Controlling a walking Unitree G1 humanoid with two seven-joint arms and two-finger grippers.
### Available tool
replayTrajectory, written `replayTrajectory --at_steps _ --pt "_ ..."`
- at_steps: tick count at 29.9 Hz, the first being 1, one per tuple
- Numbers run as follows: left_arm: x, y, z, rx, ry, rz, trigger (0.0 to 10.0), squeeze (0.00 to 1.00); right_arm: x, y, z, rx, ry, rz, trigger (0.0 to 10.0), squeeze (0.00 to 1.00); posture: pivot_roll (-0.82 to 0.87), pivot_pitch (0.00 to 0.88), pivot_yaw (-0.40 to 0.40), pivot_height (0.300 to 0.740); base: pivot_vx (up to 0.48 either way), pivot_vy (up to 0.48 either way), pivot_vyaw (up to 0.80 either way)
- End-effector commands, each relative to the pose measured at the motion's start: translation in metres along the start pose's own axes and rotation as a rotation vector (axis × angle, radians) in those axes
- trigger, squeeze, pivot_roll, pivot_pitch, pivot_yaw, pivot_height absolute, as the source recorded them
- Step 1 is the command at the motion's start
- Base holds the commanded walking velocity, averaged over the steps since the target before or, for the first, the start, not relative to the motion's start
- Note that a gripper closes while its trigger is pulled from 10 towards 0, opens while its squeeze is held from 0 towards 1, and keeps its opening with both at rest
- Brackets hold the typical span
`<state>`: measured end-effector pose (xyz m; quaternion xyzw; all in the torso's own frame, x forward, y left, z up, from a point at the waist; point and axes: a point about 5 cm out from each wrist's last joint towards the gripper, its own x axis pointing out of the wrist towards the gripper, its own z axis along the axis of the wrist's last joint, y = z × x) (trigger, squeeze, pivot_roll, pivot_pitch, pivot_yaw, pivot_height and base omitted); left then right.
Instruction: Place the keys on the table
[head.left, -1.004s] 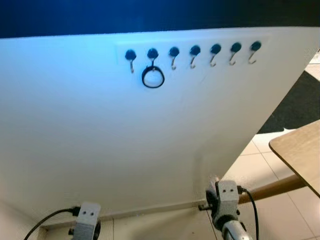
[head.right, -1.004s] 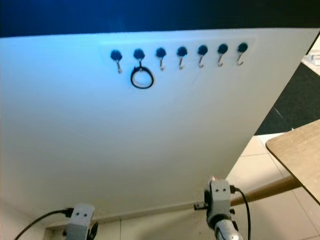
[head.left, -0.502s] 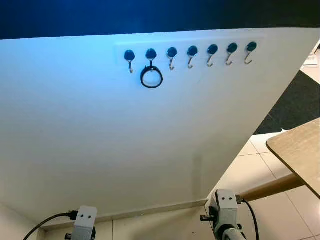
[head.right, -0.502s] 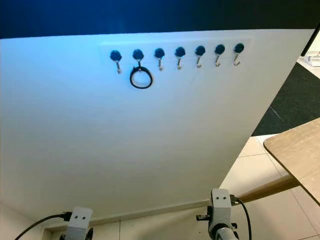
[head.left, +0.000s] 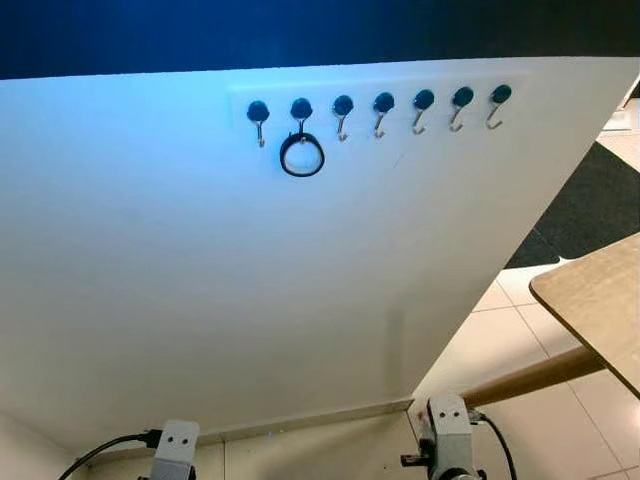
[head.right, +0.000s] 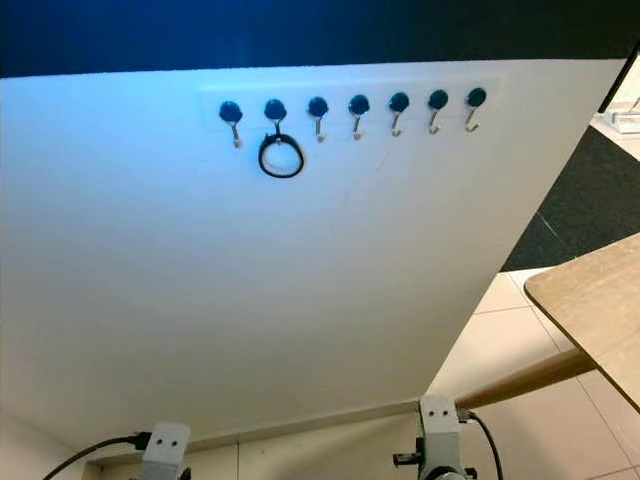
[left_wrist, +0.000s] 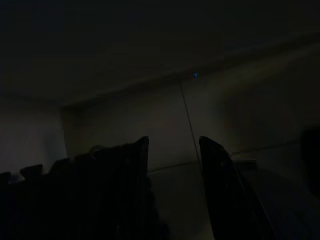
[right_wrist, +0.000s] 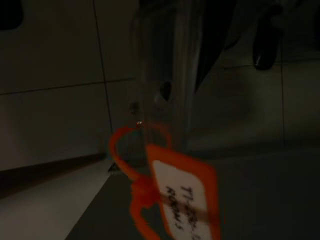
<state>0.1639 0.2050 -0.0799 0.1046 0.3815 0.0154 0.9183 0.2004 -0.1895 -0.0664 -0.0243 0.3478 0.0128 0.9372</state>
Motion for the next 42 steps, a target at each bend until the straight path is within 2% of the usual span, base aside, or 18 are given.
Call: replayTrajectory --at_steps 1,2,5,12,18,29,42 --pt "-0.0011 -0.0069 -0.0028 -0.008 0.004 -0.025 10.0 0.0 -0.0024 -0.0002 -0.0067 -0.012 0.019 -0.001 10.0 0.0 0.04 0.086 -0.015 0.74 0.0 0.0 0.0" --pt "-0.0005 -0.0092 -0.0015 -0.044 0.0 -0.047 10.0 0.0 -0.0027 -0.0013 -0.0069 -0.013 0.017 -0.014 10.0 0.0 0.04 0.086 -0.015 0.74 0.0 0.0 0.0" --pt "0.0 -0.0112 -0.0001 -0.067 -0.008 -0.066 10.0 0.0 -0.0031 -0.0022 -0.0088 -0.021 0.029 -0.022 10.0 0.0 0.04 0.086 -0.015 0.74 0.0 0.0 0.0" --pt "0.0007 -0.0108 0.0011 -0.032 -0.021 -0.058 10.0 0.0 -0.0045 -0.0053 -0.0123 -0.016 0.043 -0.035 10.0 0.0 0.04 0.088 -0.017 0.74 0.0 0.0 0.0" --pt "-0.0001 -0.0106 -0.0017 -0.04 -0.01 -0.063 10.0 0.0 -0.005 -0.0046 -0.0139 -0.026 0.05 -0.035 10.0 0.0 0.04 0.089 -0.015 0.74 0.0 0.0 -0.15" --pt "-0.0009 -0.0161 -0.0037 -0.056 -0.005 -0.077 10.0 0.0 -0.0051 -0.0031 -0.0141 -0.04 0.045 -0.03 10.0 0.0 0.04 0.091 -0.014 0.74 0.0 0.0 -0.78" --pt "-0.0014 -0.0154 -0.0041 -0.074 -0.011 -0.077 10.0 0.0 -0.0045 -0.0026 -0.0124 -0.048 0.039 -0.022 10.0 0.0 0.04 0.094 -0.019 0.74 0.0 0.0 -0.8"
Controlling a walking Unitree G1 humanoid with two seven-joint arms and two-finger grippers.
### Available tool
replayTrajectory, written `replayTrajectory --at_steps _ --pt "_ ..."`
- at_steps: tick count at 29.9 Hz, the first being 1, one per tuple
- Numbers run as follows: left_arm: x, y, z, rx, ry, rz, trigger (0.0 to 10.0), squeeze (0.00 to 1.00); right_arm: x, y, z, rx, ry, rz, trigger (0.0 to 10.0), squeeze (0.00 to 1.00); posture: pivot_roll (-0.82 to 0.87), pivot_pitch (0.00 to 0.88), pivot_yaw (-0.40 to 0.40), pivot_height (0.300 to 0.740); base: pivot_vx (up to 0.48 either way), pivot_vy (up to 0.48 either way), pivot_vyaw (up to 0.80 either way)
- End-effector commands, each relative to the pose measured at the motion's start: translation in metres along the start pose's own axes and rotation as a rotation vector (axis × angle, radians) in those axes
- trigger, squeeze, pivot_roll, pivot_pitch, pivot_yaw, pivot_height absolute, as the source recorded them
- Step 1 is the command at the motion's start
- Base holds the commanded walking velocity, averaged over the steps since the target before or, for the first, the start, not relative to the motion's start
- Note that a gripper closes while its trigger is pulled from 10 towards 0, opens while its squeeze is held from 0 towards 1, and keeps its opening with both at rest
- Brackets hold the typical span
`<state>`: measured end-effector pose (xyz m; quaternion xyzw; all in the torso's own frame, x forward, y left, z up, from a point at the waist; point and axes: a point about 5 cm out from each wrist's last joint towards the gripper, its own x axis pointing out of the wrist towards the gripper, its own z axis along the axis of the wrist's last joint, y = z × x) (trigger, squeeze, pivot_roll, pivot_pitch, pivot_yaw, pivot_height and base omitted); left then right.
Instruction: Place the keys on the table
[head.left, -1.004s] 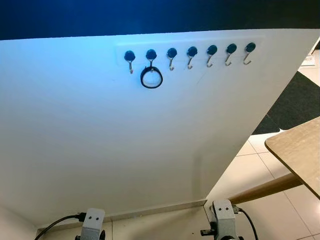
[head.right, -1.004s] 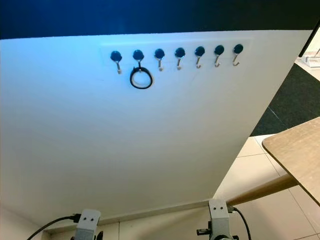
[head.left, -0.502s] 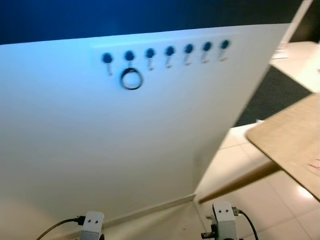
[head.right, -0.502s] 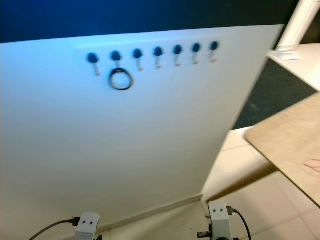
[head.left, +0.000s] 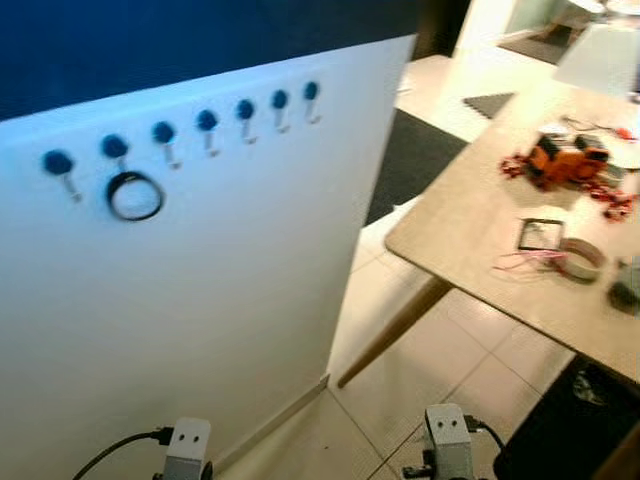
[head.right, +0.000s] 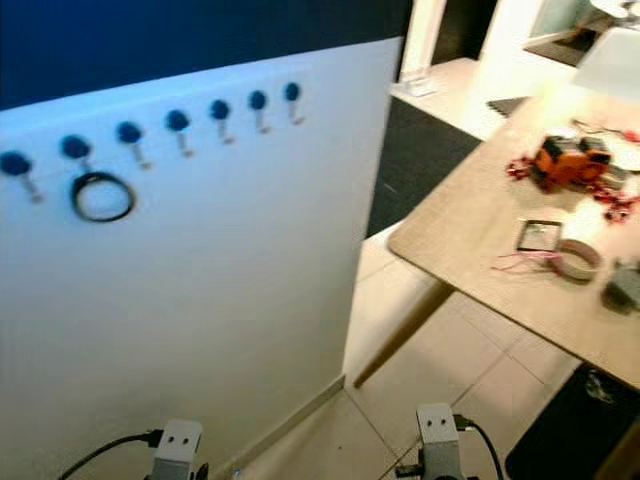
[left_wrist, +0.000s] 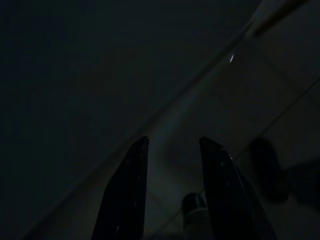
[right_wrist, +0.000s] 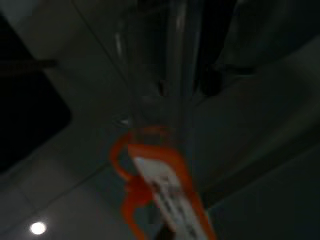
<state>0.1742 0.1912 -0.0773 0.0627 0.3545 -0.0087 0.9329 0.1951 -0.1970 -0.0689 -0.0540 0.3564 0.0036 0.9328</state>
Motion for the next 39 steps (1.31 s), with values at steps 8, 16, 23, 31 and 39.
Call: replayTrajectory --at_steps 8,16,23,31,39 --pt "-0.009 0.0032 -0.0194 -0.022 0.055 0.008 10.0 0.0 -0.0015 0.007 -0.0052 -0.009 0.013 0.027 10.0 0.0 0.05 0.085 -0.02 0.74 0.0 0.0 -0.8" --pt "-0.0098 0.0048 -0.0207 -0.086 0.054 0.031 10.0 0.0 -0.0012 0.0074 -0.0048 -0.02 0.014 0.036 10.0 0.0 0.05 0.08 -0.022 0.74 0.0 0.0 -0.8" --pt "-0.0086 0.0027 -0.0188 -0.112 0.05 0.005 10.0 0.0 -0.0016 0.0087 -0.006 -0.023 0.02 0.045 10.0 0.0 0.04 0.075 -0.019 0.74 0.0 0.0 -0.8" --pt "-0.0073 0.0036 -0.0146 -0.123 0.026 0.009 10.0 0.0 -0.0012 0.0101 -0.0054 -0.035 0.02 0.057 10.0 0.0 0.04 0.071 -0.022 0.74 0.0 0.0 -0.8" --pt "-0.0076 0.0036 -0.015 -0.141 0.023 0.022 10.0 0.0 -0.0004 0.0119 -0.0035 -0.042 0.015 0.067 10.0 0.0 0.04 0.072 -0.025 0.74 0.0 0.0 -0.8"
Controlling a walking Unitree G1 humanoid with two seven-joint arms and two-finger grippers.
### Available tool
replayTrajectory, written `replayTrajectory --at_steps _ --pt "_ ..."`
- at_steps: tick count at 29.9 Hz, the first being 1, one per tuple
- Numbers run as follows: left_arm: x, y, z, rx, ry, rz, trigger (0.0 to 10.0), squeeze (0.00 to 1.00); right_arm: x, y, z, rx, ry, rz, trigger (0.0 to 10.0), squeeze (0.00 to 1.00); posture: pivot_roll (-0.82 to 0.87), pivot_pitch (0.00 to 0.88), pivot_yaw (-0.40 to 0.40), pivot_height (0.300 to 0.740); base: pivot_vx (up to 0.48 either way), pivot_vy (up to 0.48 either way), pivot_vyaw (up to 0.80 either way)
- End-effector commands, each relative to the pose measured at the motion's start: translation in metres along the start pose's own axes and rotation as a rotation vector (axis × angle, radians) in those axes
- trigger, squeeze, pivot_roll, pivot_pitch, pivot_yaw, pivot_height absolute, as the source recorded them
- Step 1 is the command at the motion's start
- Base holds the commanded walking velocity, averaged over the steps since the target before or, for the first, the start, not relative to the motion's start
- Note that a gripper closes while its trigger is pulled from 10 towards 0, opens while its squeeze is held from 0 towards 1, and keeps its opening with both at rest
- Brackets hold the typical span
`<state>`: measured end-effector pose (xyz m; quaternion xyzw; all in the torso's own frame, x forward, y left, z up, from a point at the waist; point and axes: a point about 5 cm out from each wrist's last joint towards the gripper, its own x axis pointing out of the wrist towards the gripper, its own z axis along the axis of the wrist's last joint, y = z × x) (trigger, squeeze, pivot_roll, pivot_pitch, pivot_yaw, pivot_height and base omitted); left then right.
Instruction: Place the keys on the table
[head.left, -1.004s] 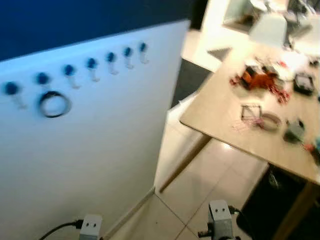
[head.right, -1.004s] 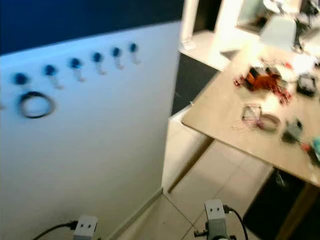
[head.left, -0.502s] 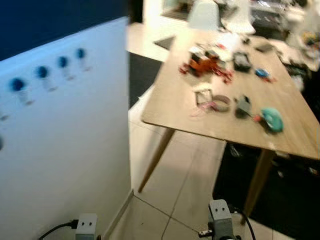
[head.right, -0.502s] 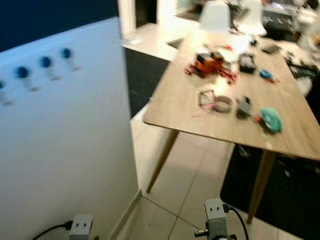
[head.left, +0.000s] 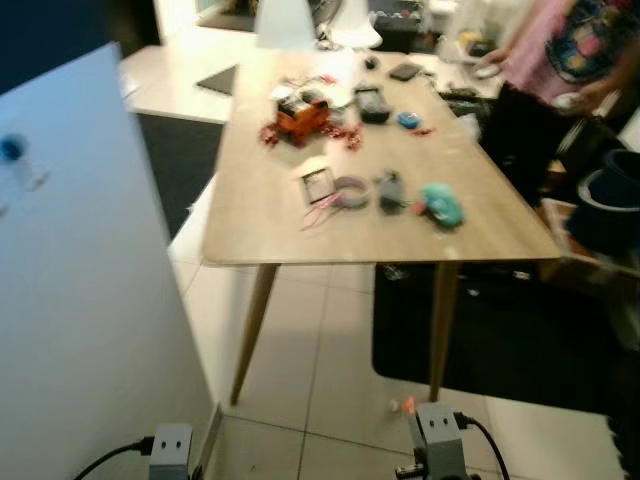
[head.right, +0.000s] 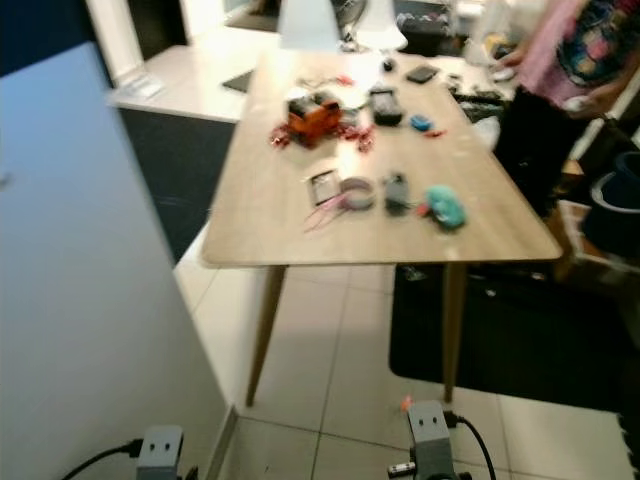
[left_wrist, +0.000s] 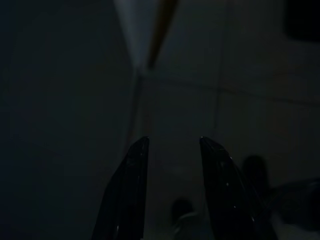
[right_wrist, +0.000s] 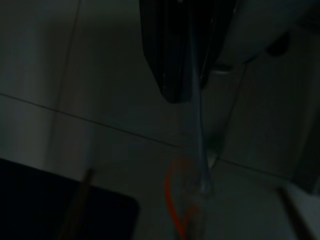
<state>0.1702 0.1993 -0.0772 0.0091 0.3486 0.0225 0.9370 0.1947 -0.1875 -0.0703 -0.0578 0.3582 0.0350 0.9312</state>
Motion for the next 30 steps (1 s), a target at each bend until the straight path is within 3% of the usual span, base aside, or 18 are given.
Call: replayTrajectory --at_steps 1,16,30 --pt "-0.005 -0.003 -0.012 -0.02 0.034 0.004 10.0 0.0 -0.001 0.002 -0.003 -0.012 0.014 0.012 10.0 0.0 0.04 0.072 -0.025 0.74 0.0 0.0 -0.8" --pt "-0.003 -0.003 -0.003 -0.076 -0.033 0.027 10.0 0.0 0.0 0.008 -0.003 -0.033 0.011 0.053 10.0 0.0 0.04 0.077 -0.032 0.74 0.0 0.0 -0.05" --pt "-0.003 -0.008 0.002 -0.067 -0.069 0.006 10.0 0.0 0.0 0.008 -0.003 -0.036 0.013 0.059 10.0 0.0 0.04 0.084 -0.028 0.74 0.0 -0.04 0.0"
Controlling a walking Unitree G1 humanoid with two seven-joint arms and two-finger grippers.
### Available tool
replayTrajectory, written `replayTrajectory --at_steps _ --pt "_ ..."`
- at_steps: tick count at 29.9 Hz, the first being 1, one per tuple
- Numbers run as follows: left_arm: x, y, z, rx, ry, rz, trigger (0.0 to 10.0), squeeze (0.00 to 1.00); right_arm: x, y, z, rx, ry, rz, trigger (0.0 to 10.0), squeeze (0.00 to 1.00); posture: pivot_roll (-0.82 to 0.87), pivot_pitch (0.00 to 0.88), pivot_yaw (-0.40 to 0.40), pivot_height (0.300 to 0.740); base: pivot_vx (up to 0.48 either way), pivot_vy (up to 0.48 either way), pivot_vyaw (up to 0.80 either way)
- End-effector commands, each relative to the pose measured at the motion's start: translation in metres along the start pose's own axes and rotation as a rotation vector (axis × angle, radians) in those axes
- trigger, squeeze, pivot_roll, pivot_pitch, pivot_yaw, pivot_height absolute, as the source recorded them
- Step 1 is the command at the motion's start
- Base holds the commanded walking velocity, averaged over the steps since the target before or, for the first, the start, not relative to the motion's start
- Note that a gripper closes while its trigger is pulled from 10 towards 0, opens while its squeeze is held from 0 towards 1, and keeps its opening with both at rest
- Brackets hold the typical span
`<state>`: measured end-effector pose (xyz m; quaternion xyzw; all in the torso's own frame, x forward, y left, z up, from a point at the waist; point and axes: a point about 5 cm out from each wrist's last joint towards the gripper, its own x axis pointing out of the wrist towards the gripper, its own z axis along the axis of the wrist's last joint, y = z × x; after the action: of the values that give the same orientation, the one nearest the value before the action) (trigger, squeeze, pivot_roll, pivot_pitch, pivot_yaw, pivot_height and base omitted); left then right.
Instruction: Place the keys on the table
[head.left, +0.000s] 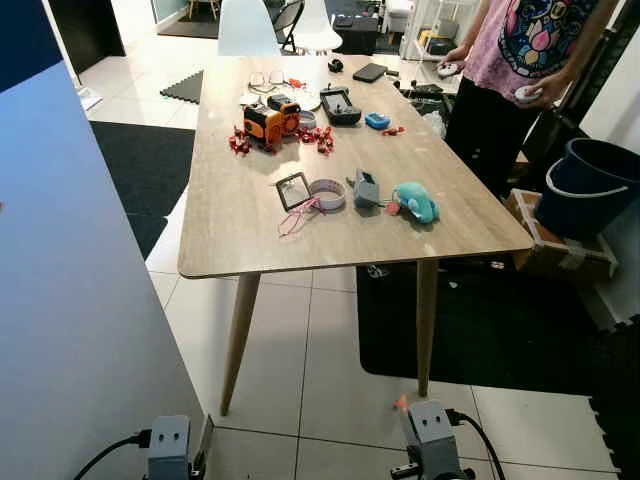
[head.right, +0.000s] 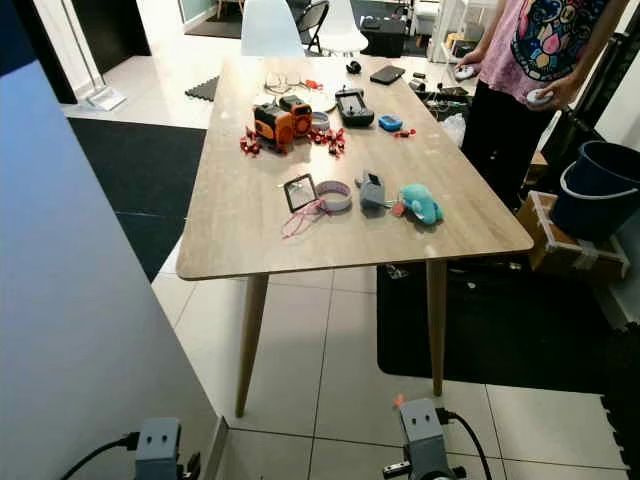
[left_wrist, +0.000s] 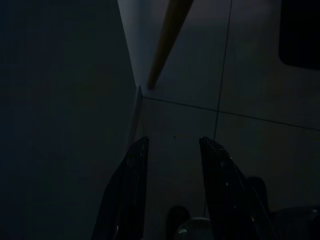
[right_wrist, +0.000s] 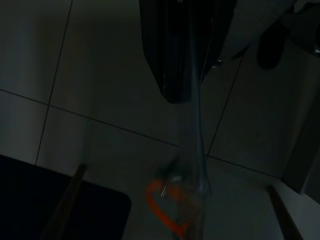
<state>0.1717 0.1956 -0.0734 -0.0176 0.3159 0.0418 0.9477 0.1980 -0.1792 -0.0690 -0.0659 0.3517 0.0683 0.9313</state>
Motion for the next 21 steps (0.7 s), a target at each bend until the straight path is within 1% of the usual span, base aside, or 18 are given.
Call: replayTrajectory --at_steps 1,21 --pt "-0.0016 -0.0038 -0.0024 -0.002 -0.002 -0.012 10.0 0.0 -0.0023 0.0005 -0.0073 0.004 0.028 0.004 10.0 0.0 0.04 0.084 -0.028 0.74 0.0 -0.277 0.0" --pt "-0.002 -0.006 -0.0013 0.0 -0.016 -0.019 10.0 0.0 -0.0027 0.0009 -0.008 0.002 0.029 0.002 10.0 0.0 0.04 0.09 -0.028 0.74 0.0 -0.28 0.0"
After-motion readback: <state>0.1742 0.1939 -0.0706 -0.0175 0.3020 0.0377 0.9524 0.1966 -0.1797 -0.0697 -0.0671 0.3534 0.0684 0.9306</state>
